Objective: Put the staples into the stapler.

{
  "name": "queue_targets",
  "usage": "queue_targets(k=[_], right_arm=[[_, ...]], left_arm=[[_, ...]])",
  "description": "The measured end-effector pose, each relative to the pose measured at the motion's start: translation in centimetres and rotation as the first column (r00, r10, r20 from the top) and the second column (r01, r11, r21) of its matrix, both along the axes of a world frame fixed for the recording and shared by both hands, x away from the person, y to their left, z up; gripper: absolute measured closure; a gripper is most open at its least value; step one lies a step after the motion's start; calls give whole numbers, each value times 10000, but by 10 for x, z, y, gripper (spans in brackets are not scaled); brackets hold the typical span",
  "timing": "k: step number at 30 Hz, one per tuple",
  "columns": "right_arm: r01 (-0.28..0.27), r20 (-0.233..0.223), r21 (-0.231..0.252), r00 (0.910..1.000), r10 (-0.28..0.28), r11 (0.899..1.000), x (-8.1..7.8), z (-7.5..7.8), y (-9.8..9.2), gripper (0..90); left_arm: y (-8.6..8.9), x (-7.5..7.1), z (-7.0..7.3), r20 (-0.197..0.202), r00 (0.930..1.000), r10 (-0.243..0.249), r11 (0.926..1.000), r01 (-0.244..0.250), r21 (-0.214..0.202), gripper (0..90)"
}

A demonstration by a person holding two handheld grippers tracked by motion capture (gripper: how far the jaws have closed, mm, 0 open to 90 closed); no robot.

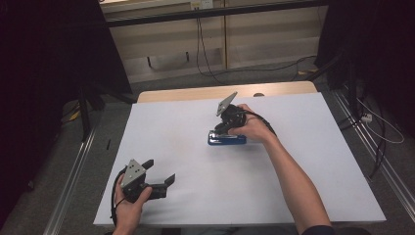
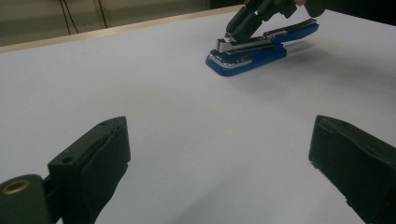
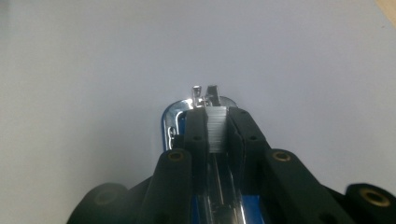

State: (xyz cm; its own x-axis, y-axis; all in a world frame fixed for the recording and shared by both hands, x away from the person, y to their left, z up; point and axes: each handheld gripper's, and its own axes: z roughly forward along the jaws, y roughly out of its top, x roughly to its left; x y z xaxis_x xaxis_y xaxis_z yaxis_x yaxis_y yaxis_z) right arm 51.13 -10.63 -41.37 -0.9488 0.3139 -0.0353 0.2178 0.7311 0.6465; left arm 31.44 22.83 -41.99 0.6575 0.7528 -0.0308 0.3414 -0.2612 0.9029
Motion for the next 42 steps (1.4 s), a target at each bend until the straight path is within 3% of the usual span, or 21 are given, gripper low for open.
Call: queue_targets(k=[20, 42], right_arm=[[-517, -13, -239, 9987, 517, 9984, 2, 0, 7, 791], [-565, -70, 13, 9984, 565, 9984, 5, 0, 11, 788]], left_arm=[[0, 0, 0, 15, 10000, 51, 10000, -51, 1, 54], [0, 1, -1, 12, 10000, 72, 10000, -72, 8, 51]])
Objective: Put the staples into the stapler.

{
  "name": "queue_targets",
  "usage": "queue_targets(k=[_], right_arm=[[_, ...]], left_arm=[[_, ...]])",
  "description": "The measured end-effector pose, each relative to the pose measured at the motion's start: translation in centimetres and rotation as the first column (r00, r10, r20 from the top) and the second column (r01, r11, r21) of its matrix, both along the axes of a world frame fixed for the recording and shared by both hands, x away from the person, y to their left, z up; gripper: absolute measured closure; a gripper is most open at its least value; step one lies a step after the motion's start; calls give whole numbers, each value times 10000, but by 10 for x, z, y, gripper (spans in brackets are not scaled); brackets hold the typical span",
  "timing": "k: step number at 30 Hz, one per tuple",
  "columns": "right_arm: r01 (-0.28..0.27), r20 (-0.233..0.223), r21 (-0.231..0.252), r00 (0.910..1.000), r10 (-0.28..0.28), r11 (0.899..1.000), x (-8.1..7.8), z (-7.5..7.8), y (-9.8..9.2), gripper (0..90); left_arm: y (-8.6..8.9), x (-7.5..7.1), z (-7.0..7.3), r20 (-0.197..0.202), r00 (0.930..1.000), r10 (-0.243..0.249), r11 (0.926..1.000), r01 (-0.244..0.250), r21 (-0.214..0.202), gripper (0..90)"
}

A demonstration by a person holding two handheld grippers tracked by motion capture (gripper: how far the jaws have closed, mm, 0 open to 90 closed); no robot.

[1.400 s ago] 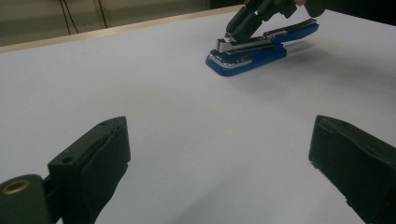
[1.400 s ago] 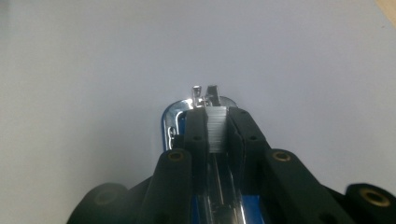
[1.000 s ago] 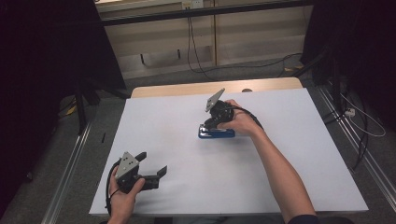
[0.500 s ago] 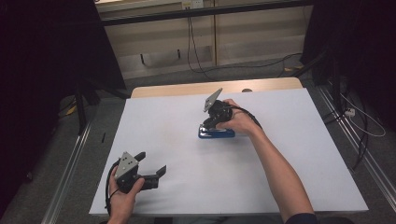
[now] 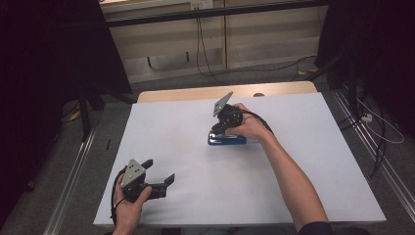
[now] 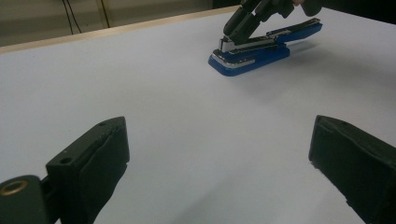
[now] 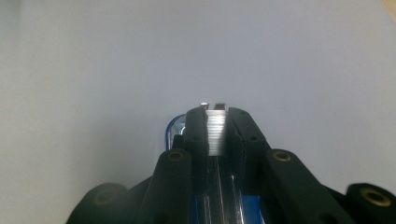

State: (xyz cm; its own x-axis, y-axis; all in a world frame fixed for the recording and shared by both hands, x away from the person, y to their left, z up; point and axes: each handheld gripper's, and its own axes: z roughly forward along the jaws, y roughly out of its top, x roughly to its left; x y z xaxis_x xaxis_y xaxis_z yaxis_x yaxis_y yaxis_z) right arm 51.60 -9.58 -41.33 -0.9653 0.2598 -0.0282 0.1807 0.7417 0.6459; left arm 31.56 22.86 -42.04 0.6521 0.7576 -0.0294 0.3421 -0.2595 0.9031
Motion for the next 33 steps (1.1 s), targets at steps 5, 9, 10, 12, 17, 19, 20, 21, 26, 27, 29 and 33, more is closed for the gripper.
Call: queue_targets(k=[5, 9, 10, 12, 17, 19, 20, 21, 26, 27, 29, 33], right_arm=[[7, -54, 66, 10000, -7, 10000, 1, 0, 0, 785], [11, 1, 128, 10000, -11, 9999, 1, 0, 1, 778], [48, -10, 138, 10000, -47, 9999, 1, 0, 1, 775], [46, -6, 136, 10000, -46, 9999, 1, 0, 1, 768], [232, -16, 150, 9997, -232, 9996, 1, 0, 0, 748], [246, -32, 182, 9997, -245, 9995, 1, 0, 0, 729], [290, 3, 183, 9996, -290, 9994, 1, 0, 0, 712], [337, 49, 195, 9994, -338, 9992, 1, 1, -1, 700], [951, -73, 471, 9955, -949, 9944, -1, 3, -7, 591], [1047, -93, 496, 9945, -1044, 9933, -1, 3, -8, 562], [1239, -359, 751, 9919, -1215, 9894, -4, 3, -10, 566], [1839, -333, 1358, 9829, -1811, 9735, -9, 2, -16, 425]], left_arm=[[1, 1, 0, -42, 9999, 121, 9999, -121, 61, 45], [1, 0, 0, -7, 9999, 130, 9999, -130, 72, 45], [1, 0, 0, -1, 9999, 106, 9999, -106, 51, 45], [1, 0, 0, 2, 10000, 83, 10000, -83, 39, 45], [1, 0, 0, 2, 10000, 81, 10000, -81, -6, 45], [1, 0, 0, 6, 10000, 80, 10000, -80, -8, 45], [1, 0, 0, 7, 10000, 86, 10000, -86, -15, 45], [1, 0, 0, 4, 10000, 90, 10000, -90, -18, 45], [1, 0, 0, 29, 9999, 111, 9999, -111, -31, 45], [1, 0, 1, 50, 9999, 105, 9999, -105, -44, 45], [1, 0, 1, 60, 9999, 89, 9999, -89, -69, 45], [0, 0, 0, 52, 10000, 33, 10000, -32, -31, 45]])
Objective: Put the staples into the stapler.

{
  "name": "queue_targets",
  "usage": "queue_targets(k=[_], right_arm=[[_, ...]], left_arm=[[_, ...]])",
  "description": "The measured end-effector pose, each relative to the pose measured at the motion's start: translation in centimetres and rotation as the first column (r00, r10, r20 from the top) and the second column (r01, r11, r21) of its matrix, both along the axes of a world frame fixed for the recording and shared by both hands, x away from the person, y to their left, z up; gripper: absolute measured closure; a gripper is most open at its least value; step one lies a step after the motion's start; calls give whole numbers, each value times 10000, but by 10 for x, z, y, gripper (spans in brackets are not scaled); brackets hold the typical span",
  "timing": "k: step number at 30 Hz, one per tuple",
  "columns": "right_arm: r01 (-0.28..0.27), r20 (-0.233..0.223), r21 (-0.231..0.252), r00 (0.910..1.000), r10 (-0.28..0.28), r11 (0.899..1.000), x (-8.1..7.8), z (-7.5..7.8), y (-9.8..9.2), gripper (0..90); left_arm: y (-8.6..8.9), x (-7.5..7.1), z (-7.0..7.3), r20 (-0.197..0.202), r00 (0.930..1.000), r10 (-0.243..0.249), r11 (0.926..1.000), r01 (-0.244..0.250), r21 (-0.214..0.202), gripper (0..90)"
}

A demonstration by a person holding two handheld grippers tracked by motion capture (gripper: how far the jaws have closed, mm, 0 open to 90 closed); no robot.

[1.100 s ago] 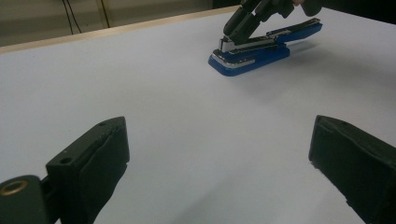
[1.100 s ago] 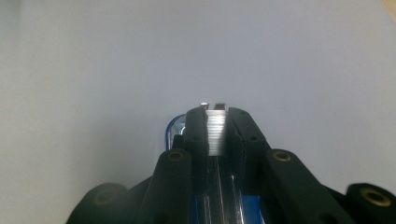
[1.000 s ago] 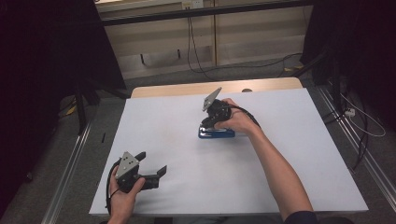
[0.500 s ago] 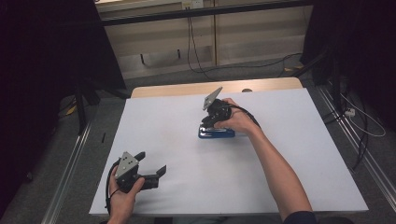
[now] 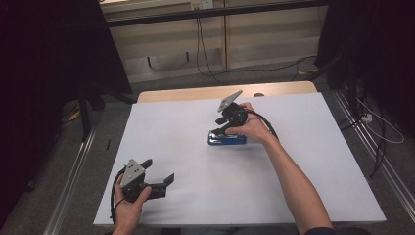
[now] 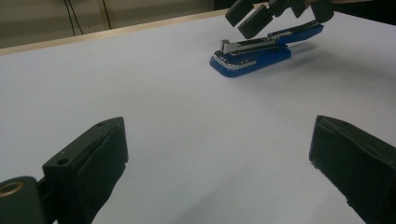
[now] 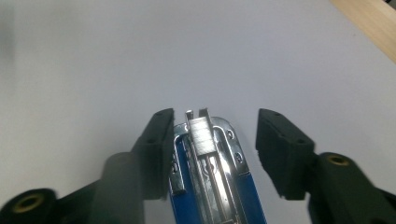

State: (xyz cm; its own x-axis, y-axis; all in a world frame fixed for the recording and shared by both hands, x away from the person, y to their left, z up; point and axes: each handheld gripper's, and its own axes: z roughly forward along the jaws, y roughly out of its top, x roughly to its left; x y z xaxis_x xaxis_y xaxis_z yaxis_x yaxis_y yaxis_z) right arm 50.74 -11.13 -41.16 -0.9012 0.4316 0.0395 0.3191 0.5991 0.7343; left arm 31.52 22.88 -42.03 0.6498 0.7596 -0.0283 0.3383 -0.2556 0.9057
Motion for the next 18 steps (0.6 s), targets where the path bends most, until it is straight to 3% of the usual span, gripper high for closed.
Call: queue_targets(k=[5, 10, 16, 18], right_arm=[[591, 314, 496, 9977, -607, 9970, -5, 2, -6, 334], [1326, 366, 708, 9901, -1354, 9886, -11, 4, -11, 165], [1763, 87, 915, 9840, -1778, 9801, -16, 1, -18, 92], [1843, 308, 814, 9818, -1873, 9795, -19, 1, -19, 95]], left_arm=[[1, 1, 0, -32, 10000, 38, 10000, -38, 54, 45], [0, 1, 0, -68, 9999, 94, 9999, -93, 47, 46], [0, 1, 0, -83, 9999, 67, 10000, -67, 64, 46], [0, 1, -1, -100, 9999, 97, 9999, -97, 30, 45]])
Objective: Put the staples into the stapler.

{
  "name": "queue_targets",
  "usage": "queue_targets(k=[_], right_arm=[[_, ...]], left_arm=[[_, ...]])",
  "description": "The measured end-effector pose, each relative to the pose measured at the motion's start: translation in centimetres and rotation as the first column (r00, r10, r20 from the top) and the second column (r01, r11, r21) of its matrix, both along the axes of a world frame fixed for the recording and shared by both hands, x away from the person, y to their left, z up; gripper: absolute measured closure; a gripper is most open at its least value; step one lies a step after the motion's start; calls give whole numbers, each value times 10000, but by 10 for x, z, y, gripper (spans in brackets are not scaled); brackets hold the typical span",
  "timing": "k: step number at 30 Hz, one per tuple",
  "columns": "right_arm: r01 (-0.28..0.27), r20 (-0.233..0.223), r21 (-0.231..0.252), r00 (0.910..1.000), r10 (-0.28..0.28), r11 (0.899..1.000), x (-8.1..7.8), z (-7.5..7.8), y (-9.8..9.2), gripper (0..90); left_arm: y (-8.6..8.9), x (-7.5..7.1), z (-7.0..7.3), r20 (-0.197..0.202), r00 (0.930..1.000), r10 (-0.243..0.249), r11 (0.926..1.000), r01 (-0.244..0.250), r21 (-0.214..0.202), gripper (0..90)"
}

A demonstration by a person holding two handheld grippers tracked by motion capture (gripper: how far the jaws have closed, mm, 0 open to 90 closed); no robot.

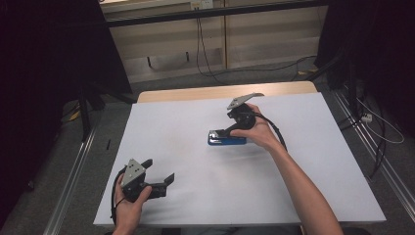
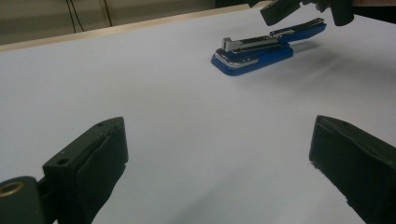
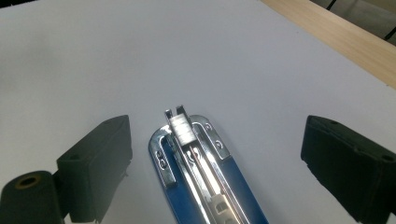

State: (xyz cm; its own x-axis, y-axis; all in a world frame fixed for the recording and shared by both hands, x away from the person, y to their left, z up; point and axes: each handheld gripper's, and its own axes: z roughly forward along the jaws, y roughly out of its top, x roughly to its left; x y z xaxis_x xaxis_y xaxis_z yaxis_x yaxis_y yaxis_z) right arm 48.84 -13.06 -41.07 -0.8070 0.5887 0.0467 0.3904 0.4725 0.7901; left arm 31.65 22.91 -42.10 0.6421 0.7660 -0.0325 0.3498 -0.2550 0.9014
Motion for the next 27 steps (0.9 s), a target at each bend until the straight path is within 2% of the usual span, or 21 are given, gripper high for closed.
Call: queue_targets(k=[2, 5, 7, 9, 12, 17, 19, 22, 27], right_arm=[[262, 303, -100, 9992, -259, 9996, -5, 1, -2, 80], [739, 302, 184, 9968, -744, 9971, -9, 3, -5, 45], [916, 368, 208, 9950, -924, 9956, -11, 4, -8, 54], [1297, 499, 218, 9902, -1307, 9913, -14, 5, -11, 54], [2005, 551, 404, 9777, -2026, 9789, -16, 5, -16, 55], [2301, 676, 664, 9698, -2345, 9709, -25, 5, -23, 54], [2588, 903, 511, 9607, -2625, 9646, -29, 4, -25, 54], [3005, 892, 665, 9480, -3056, 9515, -34, 2, -29, 54], [3159, 889, 841, 9423, -3229, 9451, -43, 0, -36, 54]], left_arm=[[0, 0, 0, -21, 10000, 46, 10000, -46, -8, 45], [0, 0, 0, -73, 10000, 24, 9999, -24, -113, 46], [0, 0, 0, -52, 10000, 26, 9999, -27, -126, 46], [0, 0, -1, -63, 10000, 64, 9999, -65, -144, 46], [0, 1, -1, -106, 9999, 88, 9999, -89, -55, 46], [0, 1, -1, -98, 9999, 88, 10000, -88, -7, 46], [0, 1, -1, -84, 9999, 134, 9999, -134, 44, 47], [0, 1, -1, -45, 9998, 193, 9998, -193, 78, 50], [-1, 2, -1, -43, 9998, 219, 9997, -218, 102, 50]])
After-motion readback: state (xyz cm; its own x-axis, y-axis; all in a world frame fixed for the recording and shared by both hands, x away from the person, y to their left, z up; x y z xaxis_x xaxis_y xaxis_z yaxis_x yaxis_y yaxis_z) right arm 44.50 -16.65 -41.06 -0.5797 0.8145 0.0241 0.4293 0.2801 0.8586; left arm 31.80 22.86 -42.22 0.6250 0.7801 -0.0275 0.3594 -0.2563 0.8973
